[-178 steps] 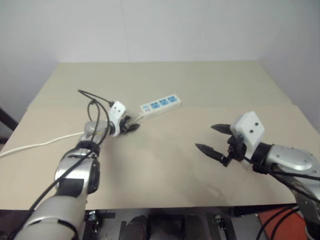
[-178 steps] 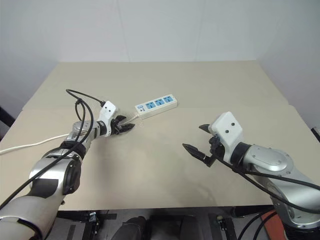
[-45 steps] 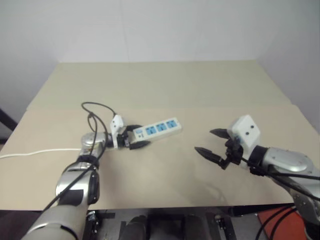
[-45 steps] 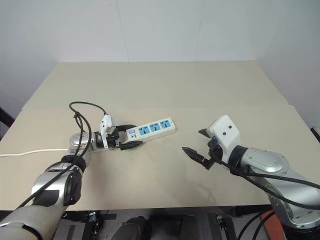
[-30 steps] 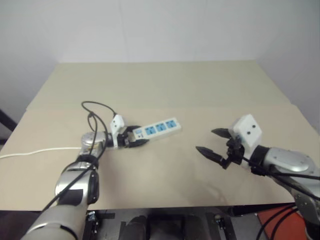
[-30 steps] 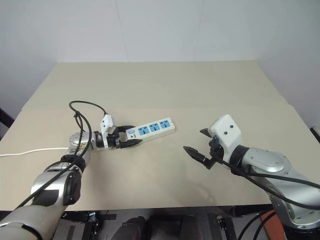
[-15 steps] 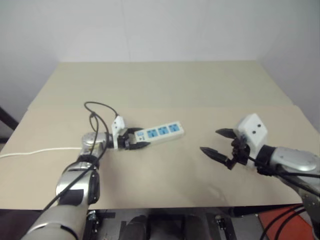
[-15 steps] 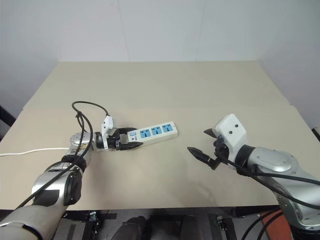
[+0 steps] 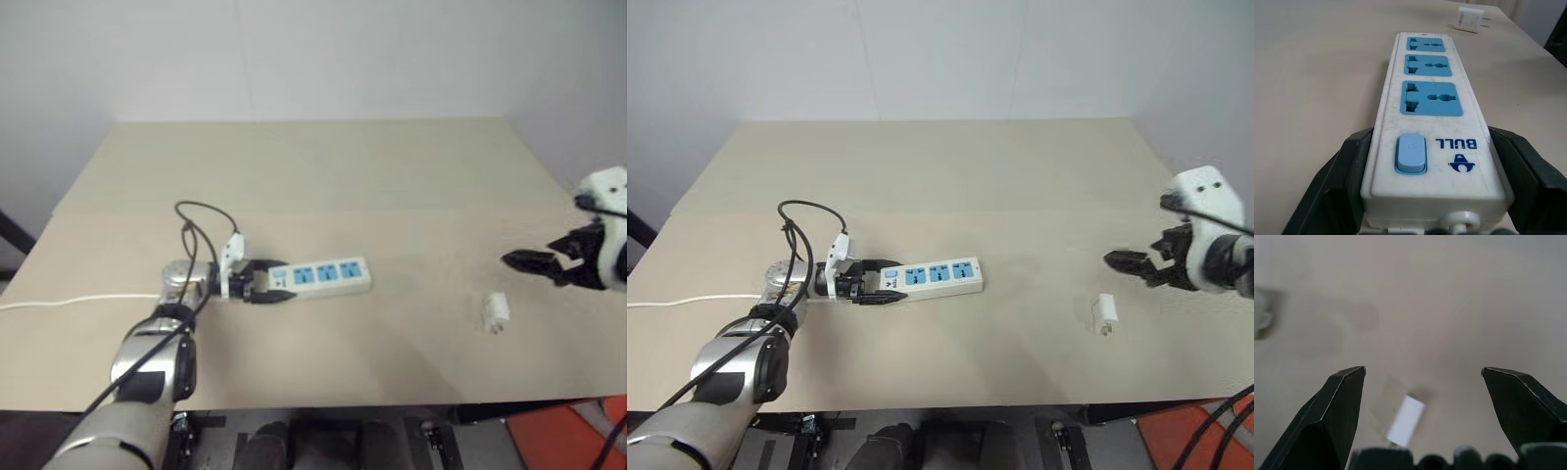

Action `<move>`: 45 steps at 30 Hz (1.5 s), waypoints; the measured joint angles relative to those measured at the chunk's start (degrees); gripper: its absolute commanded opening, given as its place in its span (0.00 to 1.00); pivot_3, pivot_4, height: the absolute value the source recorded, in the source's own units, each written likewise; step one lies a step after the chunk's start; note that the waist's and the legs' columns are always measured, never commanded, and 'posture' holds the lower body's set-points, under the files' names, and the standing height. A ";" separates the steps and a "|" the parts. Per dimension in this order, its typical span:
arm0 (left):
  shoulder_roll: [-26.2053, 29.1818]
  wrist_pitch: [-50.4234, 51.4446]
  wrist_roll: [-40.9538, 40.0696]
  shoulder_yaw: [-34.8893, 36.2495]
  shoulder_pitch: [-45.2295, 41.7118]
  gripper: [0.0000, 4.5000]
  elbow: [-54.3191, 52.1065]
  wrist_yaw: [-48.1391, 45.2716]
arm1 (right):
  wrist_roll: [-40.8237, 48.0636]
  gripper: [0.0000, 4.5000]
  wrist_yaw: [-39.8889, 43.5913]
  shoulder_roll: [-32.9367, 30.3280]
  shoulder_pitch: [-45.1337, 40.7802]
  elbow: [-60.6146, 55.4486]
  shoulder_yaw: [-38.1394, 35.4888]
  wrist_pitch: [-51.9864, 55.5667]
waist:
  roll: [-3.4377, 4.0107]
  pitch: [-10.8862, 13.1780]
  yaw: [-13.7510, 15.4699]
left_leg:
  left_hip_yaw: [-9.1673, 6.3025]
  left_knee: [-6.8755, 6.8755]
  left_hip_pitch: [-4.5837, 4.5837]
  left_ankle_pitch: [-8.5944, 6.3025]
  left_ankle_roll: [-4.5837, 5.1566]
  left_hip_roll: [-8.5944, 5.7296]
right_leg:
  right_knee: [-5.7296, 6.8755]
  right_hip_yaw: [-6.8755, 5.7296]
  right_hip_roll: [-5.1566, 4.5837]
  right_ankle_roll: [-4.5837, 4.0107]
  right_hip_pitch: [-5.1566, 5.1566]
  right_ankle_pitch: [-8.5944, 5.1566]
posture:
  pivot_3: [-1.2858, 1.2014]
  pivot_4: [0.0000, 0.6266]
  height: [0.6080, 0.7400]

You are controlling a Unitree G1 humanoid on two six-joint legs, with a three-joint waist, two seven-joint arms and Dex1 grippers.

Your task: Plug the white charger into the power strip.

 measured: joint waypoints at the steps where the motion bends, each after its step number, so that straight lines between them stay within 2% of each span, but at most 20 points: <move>1: -0.04 -0.06 -0.03 -0.06 0.00 0.73 -0.06 -0.14 | -0.03 1.00 -0.34 -0.36 -0.61 1.03 1.36 0.08 | 0.00 0.00 0.01 | 0.01 0.00 -0.02 -0.01 0.01 -0.03 | -0.01 0.01 -0.03 0.00 0.00 0.00 | 0.52 0.24 1.00; 7: 0.00 -0.76 -0.08 -1.43 -0.30 0.73 -0.21 -0.29 | 2.43 1.00 -3.68 -3.55 -11.93 11.74 17.50 0.27 | 0.08 -0.02 -0.05 | 0.06 0.01 -0.10 -0.03 0.04 -0.07 | -0.10 0.03 -0.11 0.00 -0.09 0.00 | 0.52 0.24 1.00; 13: -0.13 -1.26 -0.38 -2.68 -0.41 0.73 -0.45 -0.34 | 8.44 1.00 -8.85 1.09 -25.11 28.85 29.19 0.27 | 0.08 -0.02 0.03 | 0.06 0.01 -0.12 -0.03 0.04 -0.06 | -0.11 0.03 -0.12 -0.01 -0.09 0.01 | 0.52 0.24 1.00; 17: -0.27 -1.31 -0.78 -3.15 -0.41 0.73 -0.70 -0.47 | 12.99 1.00 -11.98 3.40 -30.55 38.18 34.15 0.27 | 0.10 -0.03 0.20 | 0.05 0.02 -0.19 -0.02 0.03 -0.07 | -0.07 0.03 -0.13 -0.03 -0.09 0.02 | 0.52 0.24 1.00; 21: -0.18 -1.45 -1.37 -3.91 -0.41 0.73 -0.84 -0.50 | 16.82 1.00 -15.51 3.49 -31.30 41.90 37.78 0.27 | 0.11 -0.04 0.20 | 0.04 0.02 -0.22 -0.02 0.03 -0.08 | -0.02 0.00 -0.13 -0.03 -0.09 0.03 | 0.52 0.24 1.00; 36: 0.21 -2.40 -2.61 -6.14 -0.36 0.73 -0.86 -0.39 | 25.06 1.00 -23.42 3.47 -26.88 44.46 39.62 0.27 | 0.15 -0.06 0.05 | 0.04 0.07 -0.26 -0.03 0.06 -0.09 | -0.02 -0.05 -0.13 -0.02 -0.06 0.03 | 0.52 0.24 1.00; 45: 0.42 -2.40 -2.62 -6.15 -0.31 0.73 -0.86 -0.39 | 25.68 1.00 -25.91 3.90 -25.53 45.73 37.38 0.27 | 0.17 -0.08 -0.10 | 0.05 0.09 -0.26 -0.03 0.06 -0.09 | 0.00 -0.05 -0.13 -0.02 -0.06 0.03 | 0.52 0.24 1.00</move>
